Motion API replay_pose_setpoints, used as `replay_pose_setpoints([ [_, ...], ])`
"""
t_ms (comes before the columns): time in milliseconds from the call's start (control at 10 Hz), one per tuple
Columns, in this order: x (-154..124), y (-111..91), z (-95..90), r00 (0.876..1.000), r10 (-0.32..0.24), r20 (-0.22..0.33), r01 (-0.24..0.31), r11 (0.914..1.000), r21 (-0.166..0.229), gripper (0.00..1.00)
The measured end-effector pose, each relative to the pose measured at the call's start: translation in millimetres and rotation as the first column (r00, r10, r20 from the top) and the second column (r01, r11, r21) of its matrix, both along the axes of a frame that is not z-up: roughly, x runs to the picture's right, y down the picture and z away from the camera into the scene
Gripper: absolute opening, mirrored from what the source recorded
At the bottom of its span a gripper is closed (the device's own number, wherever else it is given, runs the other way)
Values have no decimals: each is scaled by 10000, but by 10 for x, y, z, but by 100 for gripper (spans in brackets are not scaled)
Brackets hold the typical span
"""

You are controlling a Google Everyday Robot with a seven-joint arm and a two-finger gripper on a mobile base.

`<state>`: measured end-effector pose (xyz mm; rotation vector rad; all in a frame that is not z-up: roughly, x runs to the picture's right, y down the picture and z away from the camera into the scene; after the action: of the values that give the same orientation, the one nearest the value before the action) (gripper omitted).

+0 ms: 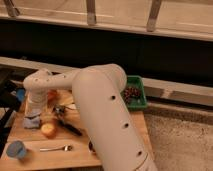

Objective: Wipe purple bowl with towel

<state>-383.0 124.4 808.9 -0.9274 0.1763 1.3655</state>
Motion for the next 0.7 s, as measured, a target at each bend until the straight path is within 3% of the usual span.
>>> replay_pose_setpoints([
  [400, -210, 117, -56, 9992, -130, 376, 138, 9997, -209, 65],
  [700, -498, 225, -55, 9943, -658, 842, 693, 9968, -394, 65],
])
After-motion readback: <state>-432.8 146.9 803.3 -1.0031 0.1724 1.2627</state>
